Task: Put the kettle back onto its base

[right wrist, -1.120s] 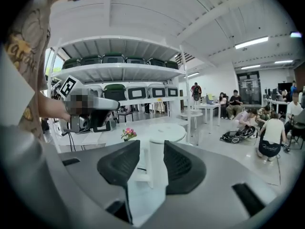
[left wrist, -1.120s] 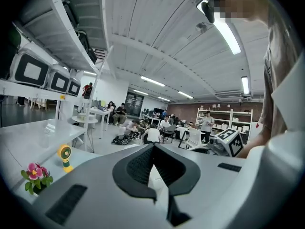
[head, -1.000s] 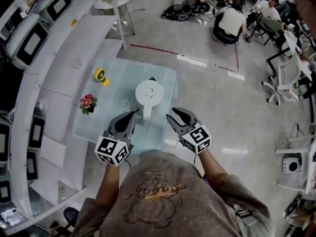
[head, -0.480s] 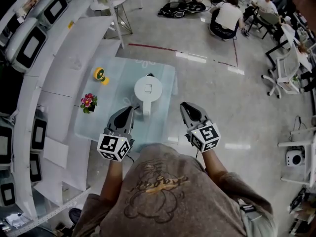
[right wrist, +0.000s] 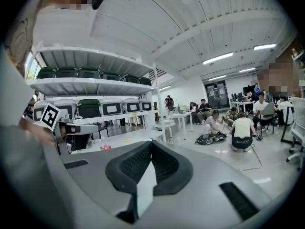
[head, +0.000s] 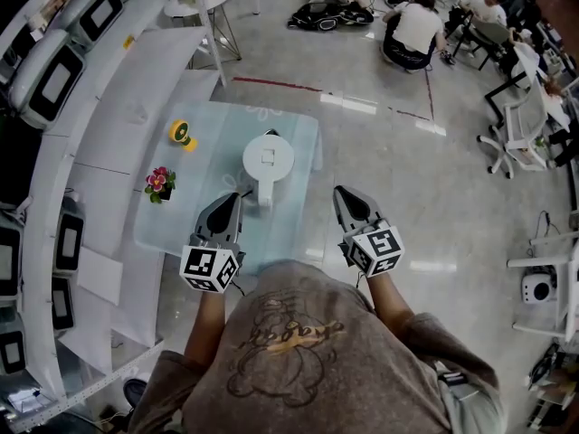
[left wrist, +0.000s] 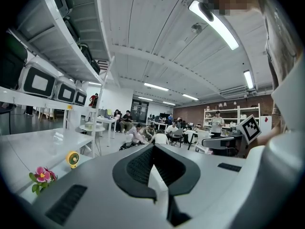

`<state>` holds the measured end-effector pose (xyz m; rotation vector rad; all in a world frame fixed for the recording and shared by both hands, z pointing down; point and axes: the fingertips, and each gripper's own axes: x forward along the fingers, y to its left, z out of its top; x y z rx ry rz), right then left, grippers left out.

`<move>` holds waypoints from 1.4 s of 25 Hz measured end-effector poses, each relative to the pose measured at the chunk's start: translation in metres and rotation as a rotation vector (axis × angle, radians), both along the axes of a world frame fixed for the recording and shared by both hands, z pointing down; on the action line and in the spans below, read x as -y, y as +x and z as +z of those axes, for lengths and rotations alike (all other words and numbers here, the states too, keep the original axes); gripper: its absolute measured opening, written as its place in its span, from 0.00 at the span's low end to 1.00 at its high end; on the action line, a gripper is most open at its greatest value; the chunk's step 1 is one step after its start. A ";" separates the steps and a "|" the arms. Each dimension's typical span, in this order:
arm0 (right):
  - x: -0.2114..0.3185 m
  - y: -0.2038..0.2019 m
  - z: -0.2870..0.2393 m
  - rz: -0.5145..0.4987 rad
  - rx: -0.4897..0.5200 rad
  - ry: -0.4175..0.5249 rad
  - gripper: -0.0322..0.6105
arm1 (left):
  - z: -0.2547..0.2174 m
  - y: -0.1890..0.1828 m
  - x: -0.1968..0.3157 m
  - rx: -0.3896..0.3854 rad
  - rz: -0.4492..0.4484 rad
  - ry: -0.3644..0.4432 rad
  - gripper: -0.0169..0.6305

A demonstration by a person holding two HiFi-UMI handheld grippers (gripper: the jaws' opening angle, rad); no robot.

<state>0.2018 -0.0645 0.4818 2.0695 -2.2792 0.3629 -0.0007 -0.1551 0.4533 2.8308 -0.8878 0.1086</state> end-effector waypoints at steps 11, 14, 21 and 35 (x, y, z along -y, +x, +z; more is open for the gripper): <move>-0.005 -0.005 -0.004 -0.014 0.012 0.015 0.04 | -0.005 -0.006 -0.007 -0.012 -0.030 -0.014 0.06; -0.006 -0.006 -0.004 -0.015 0.007 0.010 0.04 | -0.006 -0.006 -0.008 -0.015 -0.032 -0.017 0.06; -0.007 -0.009 -0.002 -0.008 0.014 0.013 0.04 | -0.004 -0.010 -0.011 -0.015 -0.031 -0.025 0.06; -0.001 -0.023 -0.005 -0.030 0.004 0.018 0.04 | -0.009 -0.022 -0.010 -0.036 -0.067 -0.039 0.06</move>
